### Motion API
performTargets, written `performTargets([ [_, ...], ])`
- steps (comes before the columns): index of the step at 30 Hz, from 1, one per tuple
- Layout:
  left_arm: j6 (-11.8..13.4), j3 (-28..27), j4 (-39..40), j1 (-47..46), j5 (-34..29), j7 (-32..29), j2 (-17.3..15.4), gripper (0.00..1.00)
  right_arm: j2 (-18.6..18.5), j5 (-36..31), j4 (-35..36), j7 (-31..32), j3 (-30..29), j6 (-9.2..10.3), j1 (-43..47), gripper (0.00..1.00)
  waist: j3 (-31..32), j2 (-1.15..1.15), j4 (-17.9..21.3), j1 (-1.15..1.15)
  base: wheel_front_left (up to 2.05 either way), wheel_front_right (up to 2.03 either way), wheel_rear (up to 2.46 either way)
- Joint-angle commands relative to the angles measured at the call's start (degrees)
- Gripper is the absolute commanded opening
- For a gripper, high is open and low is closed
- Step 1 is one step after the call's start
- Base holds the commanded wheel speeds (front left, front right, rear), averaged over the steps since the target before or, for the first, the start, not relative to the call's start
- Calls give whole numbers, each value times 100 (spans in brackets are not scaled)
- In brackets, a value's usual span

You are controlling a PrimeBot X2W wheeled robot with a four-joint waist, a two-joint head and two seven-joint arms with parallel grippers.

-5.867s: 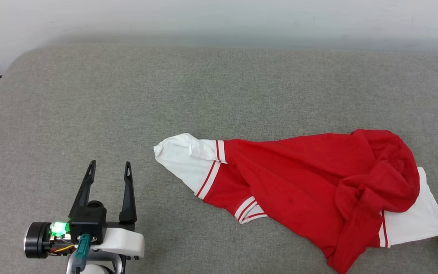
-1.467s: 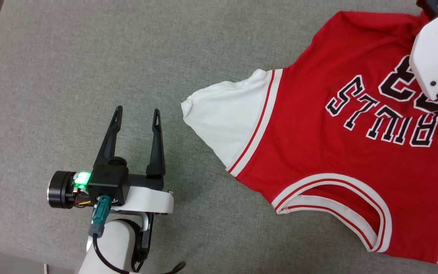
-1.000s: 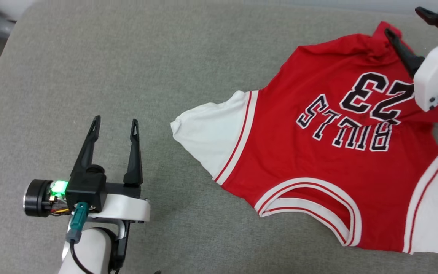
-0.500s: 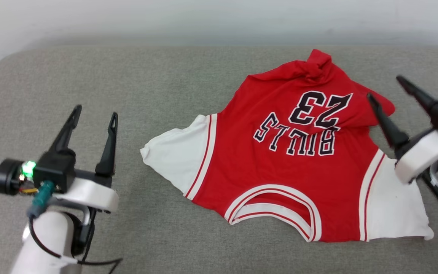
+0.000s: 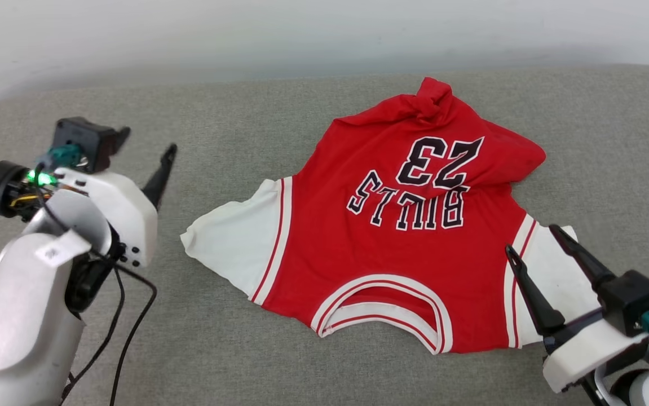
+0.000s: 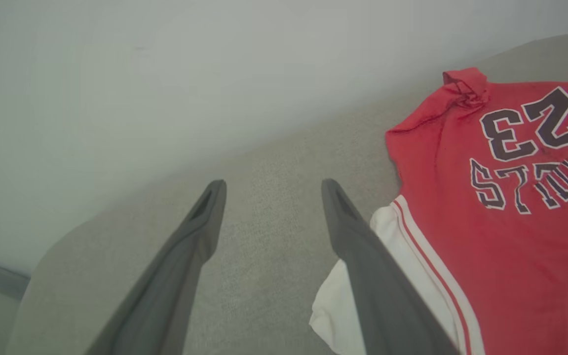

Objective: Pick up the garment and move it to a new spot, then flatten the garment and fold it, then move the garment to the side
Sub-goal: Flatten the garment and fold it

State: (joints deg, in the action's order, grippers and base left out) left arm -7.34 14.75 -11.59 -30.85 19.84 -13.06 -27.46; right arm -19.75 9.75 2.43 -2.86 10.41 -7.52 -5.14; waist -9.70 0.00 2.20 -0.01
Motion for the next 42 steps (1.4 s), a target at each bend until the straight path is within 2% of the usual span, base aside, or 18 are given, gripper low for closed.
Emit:
performTargets([
  [1, 0, 192, -42, -125, 315, -422, -110, 100, 75, -82, 132, 49, -76, 6, 154, 100, -27, 0, 38, 1, 0, 0, 0],
  [7, -3, 988, -269, -572, 1437, -2102, -570, 100, 202, -212, 398, 136, -221, 6, 381, 100, -143, 0, 122, 1, 0, 0, 0],
  [12, -4, 1373, -717, -846, 2078, -2862, -736, 100, 232, -222, 454, 163, -188, 6, 299, 100, -279, 0, 225, 1, 0, 0, 0],
  [18, -5, 1777, -1239, -1025, 2454, -3112, -779, 100, 242, -217, 425, 151, -153, 6, 135, 100, -465, 0, 350, 1, 0, 0, 0],
  [30, -5, 2769, -2050, -934, 2551, -2914, -730, 100, 280, -216, 332, 109, -142, 6, -7, 100, -649, 0, 466, 1, 0, 0, 0],
  [31, -6, 2860, -2077, -911, 2594, -2875, -731, 65, 270, -220, 339, 115, -156, 6, -29, 100, -644, 0, 464, 1, 0, 0, 0],
  [32, -6, 2931, -2087, -908, 2630, -2785, -739, 21, 263, -215, 350, 125, -172, 6, -47, 100, -633, 0, 458, 1, 0, 0, 0],
  [33, -6, 3005, -2092, -915, 2652, -2684, -753, 0, 248, -218, 365, 132, -181, 6, -69, 100, -617, 0, 451, 1, 0, 0, 0],
  [39, -5, 3082, -1985, -960, 2840, -1784, -954, 0, 101, -34, 471, 284, -367, 6, -212, 100, -437, 0, 404, 1, 0, 0, 0],
  [42, -5, 2994, -1889, -907, 2794, -1208, -1097, 0, -111, 86, 554, 497, -495, 6, -282, 100, -320, 0, 358, 1, 0, 0, 0],
])
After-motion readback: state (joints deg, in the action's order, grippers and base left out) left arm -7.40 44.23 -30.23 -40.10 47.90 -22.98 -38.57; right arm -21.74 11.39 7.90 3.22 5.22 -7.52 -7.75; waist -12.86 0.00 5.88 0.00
